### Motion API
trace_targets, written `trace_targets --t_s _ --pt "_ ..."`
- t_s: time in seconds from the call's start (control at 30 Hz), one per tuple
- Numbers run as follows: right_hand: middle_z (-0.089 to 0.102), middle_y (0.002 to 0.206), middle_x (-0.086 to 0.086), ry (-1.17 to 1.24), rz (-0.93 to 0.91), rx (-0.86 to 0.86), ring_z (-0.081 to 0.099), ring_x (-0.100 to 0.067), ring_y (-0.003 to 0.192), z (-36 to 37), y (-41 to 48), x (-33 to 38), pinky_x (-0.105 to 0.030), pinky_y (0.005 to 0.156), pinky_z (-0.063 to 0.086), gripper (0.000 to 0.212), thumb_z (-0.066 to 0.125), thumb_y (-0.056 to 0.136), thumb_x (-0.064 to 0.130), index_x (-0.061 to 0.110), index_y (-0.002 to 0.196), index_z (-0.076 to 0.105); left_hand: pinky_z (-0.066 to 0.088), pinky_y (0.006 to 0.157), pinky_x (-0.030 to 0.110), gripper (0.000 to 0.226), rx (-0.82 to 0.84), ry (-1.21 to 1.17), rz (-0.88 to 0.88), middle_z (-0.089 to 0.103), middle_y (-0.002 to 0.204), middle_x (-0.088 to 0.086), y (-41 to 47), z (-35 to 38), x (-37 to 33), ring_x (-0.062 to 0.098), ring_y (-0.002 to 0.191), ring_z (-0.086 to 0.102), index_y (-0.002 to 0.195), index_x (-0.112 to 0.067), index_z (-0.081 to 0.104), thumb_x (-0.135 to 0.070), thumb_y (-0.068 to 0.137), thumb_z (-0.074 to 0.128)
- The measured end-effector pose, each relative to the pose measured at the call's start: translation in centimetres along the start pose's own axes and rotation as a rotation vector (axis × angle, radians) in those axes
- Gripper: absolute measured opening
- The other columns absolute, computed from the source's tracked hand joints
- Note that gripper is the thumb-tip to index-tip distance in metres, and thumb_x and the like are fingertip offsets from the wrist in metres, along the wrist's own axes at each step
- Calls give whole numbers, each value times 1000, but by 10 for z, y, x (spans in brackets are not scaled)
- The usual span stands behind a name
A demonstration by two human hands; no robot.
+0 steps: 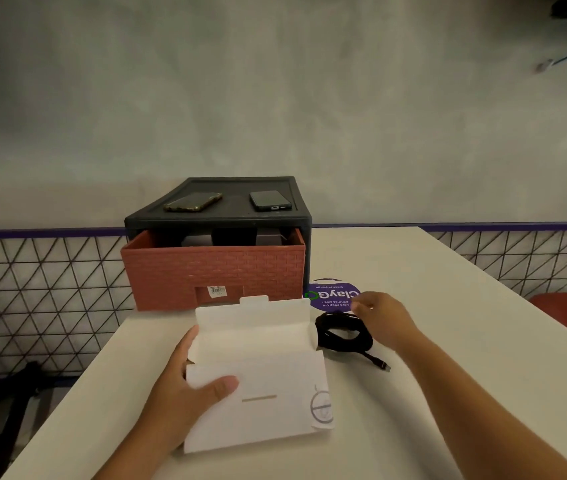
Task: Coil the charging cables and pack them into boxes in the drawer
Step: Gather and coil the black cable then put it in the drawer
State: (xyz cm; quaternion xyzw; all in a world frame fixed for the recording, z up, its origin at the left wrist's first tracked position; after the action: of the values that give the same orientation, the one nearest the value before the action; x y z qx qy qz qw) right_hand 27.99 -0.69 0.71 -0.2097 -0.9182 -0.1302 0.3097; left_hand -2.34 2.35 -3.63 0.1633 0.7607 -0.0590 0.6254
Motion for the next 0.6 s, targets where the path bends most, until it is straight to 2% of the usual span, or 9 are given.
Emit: trace_targets --t_s 0.1,0.17,0.23,0.3,0.37,0.43,0.5,0.53,0.6 --pt "60 120 -12 -252 125 188 55 -26 108 4 31 -10 -30 87 42 43 41 97 40 6 121 53 44 67 16 123 8 -62 4 64 97 -13 1 3 -4 -2 87 60 122 -42 38 -57 8 81" --pt "59 120 -12 -300 143 252 54 -26 109 15 43 -14 -28 86 39 53 32 98 48 5 122 52 45 63 13 106 19 -101 -19 70 84 -14 4 4 -5 -5 78 63 110 -43 44 -52 10 80" --pt "55 126 -14 -309 147 262 51 -27 114 24 49 -13 -29 92 38 59 24 98 51 6 127 48 47 65 15 94 52 -125 -20 71 83 -20 7 3 -1 -3 81 65 102 -42 50 -52 14 81" --pt "50 134 -14 -311 161 258 47 -29 121 32 53 -9 -33 99 35 65 20 97 55 8 136 40 49 72 22 99 73 -124 -49 72 88 -16 11 2 0 7 89 66 108 -39 53 -55 15 84" --pt "51 133 -13 -345 152 276 47 -29 121 38 55 -6 -36 101 35 67 20 95 58 10 136 41 46 67 16 102 52 -112 -44 72 84 -13 12 3 2 0 85 62 112 -39 50 -49 18 86" --pt "58 121 -12 -375 123 287 53 -27 112 44 56 -6 -35 98 40 67 24 93 61 9 126 49 42 63 10 105 35 -111 -53 64 91 -17 13 5 2 -5 84 57 124 -34 45 -45 29 88" --pt "60 111 -10 -336 110 275 55 -24 102 49 55 -8 -33 92 45 65 28 91 63 8 119 52 41 61 6 85 -9 -114 -69 59 93 -18 14 6 3 -7 83 54 126 -30 43 -35 54 88" --pt "59 106 -9 -293 105 250 55 -23 97 50 52 -9 -31 86 46 63 31 91 62 8 114 51 43 65 7 82 -10 -100 -72 60 94 -17 15 6 5 -4 85 56 125 -29 44 -36 55 88" --pt "55 96 -7 -209 77 155 52 -22 86 49 45 -9 -26 70 42 52 34 92 59 10 103 46 47 83 21 114 7 -61 -78 63 106 -11 18 4 10 6 95 60 134 -27 43 -56 33 85"
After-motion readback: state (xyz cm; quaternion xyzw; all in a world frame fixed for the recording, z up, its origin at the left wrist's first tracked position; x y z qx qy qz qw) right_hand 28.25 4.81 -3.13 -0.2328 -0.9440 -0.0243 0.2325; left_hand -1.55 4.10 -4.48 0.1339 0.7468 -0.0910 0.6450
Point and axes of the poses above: each hand's wrist, its own y-axis towards the middle knuckle, its own z-axis out of the palm, x = y × z, the point moved 1 cm from there along y, towards the middle knuckle
